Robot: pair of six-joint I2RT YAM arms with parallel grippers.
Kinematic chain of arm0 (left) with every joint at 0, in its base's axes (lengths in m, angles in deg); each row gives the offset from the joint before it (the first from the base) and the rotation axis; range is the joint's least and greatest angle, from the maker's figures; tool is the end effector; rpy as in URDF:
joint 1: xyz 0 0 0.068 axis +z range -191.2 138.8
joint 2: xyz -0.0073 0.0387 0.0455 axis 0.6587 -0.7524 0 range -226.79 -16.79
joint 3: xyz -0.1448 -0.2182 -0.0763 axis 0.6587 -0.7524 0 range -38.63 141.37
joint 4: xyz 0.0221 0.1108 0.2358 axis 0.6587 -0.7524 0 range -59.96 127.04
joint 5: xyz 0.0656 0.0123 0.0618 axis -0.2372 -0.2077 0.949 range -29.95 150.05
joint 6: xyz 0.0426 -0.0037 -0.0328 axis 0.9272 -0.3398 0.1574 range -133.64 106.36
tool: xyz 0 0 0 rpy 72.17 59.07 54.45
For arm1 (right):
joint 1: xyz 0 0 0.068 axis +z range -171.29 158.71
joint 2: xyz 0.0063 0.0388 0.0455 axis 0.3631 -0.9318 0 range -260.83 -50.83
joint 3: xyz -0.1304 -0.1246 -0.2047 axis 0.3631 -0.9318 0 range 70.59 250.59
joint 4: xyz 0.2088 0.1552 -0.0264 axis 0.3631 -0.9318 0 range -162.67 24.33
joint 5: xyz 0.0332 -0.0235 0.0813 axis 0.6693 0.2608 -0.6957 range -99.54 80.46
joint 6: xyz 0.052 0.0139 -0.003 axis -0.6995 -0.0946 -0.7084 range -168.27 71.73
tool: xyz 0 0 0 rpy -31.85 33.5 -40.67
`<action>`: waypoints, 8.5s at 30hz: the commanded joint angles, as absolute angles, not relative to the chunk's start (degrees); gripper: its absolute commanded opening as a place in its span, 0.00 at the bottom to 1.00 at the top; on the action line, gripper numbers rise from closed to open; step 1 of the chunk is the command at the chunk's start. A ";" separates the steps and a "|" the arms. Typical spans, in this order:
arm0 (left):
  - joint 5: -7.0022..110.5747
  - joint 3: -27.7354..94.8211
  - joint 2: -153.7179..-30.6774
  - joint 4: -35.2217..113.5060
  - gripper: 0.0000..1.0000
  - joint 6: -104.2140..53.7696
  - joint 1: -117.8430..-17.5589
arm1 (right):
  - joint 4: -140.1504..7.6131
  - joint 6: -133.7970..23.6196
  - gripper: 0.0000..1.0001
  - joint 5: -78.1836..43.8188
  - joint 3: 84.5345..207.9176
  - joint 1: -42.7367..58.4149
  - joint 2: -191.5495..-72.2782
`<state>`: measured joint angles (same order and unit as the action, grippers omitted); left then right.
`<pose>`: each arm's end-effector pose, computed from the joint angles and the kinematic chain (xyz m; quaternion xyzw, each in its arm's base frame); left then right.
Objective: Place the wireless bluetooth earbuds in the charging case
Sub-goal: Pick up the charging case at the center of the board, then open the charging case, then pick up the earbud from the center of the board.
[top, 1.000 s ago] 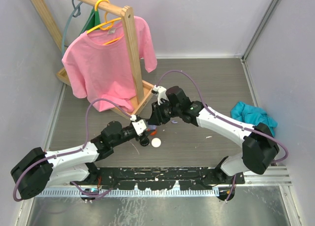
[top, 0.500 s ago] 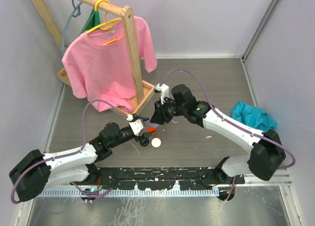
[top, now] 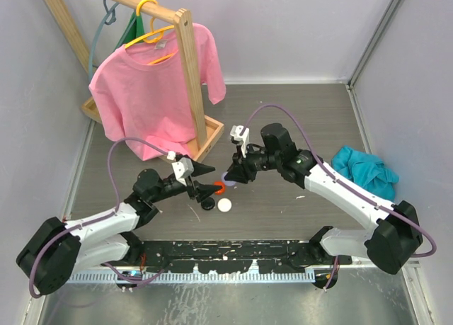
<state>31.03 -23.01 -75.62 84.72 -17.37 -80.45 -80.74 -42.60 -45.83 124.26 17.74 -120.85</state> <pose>0.1500 -0.1449 0.2236 0.3757 0.5699 -0.4186 0.5990 0.1960 0.1859 0.2966 -0.4561 0.7085 0.3936 0.3674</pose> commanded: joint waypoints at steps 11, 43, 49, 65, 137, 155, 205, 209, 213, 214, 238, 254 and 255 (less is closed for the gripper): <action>15.03 -19.91 -80.84 95.22 0.56 -27.46 -79.08 | -78.79 -31.13 0.17 -60.42 126.46 17.57 -121.48; 11.33 -17.10 -86.30 95.74 0.35 -30.91 -78.82 | -77.47 -29.11 0.17 -60.33 127.37 18.03 -120.52; 11.60 -17.12 -86.57 95.92 0.41 -31.22 -78.84 | -77.27 -28.94 0.17 -59.20 127.11 18.06 -119.34; 10.60 -17.49 -86.23 97.47 0.34 -31.90 -78.86 | -77.49 -29.16 0.17 -61.10 127.10 18.08 -120.31; 32.15 -24.48 -77.33 91.46 0.00 -15.93 -79.77 | -84.55 -48.80 0.65 -9.91 128.52 14.75 -134.96; 30.45 -23.59 -78.05 90.28 0.00 -15.84 -79.71 | -88.84 -46.18 0.46 -17.06 133.41 12.39 -148.35; 29.02 -23.16 -76.74 89.15 0.00 -16.96 -79.70 | -97.55 -48.23 0.47 -13.99 138.18 13.17 -150.12; 28.93 -23.07 -76.77 88.90 0.00 -16.89 -79.71 | -98.17 -48.28 0.44 -13.44 139.20 13.16 -152.43; 28.93 -22.98 -76.73 88.72 0.00 -16.81 -79.76 | -98.50 -48.20 0.39 -12.71 139.84 13.23 -154.21; 28.95 -22.98 -76.73 88.70 0.00 -16.74 -79.77 | -98.66 -48.04 0.37 -12.56 140.01 13.23 -154.66; 30.83 -23.66 -76.49 89.87 0.00 -17.40 -79.73 | -98.02 -48.16 0.18 -13.31 138.86 14.17 -150.23; 35.53 -26.47 -74.40 94.20 0.00 -17.86 -79.74 | -82.05 -53.84 0.15 -17.19 130.05 19.07 -125.07; 35.79 -26.48 -74.19 94.11 0.00 -17.86 -79.71 | -80.51 -54.46 0.15 -17.14 129.21 19.72 -123.41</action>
<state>33.83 -26.24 -75.84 88.59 -17.63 -79.57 -89.44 -51.32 -16.31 131.65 17.69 -130.16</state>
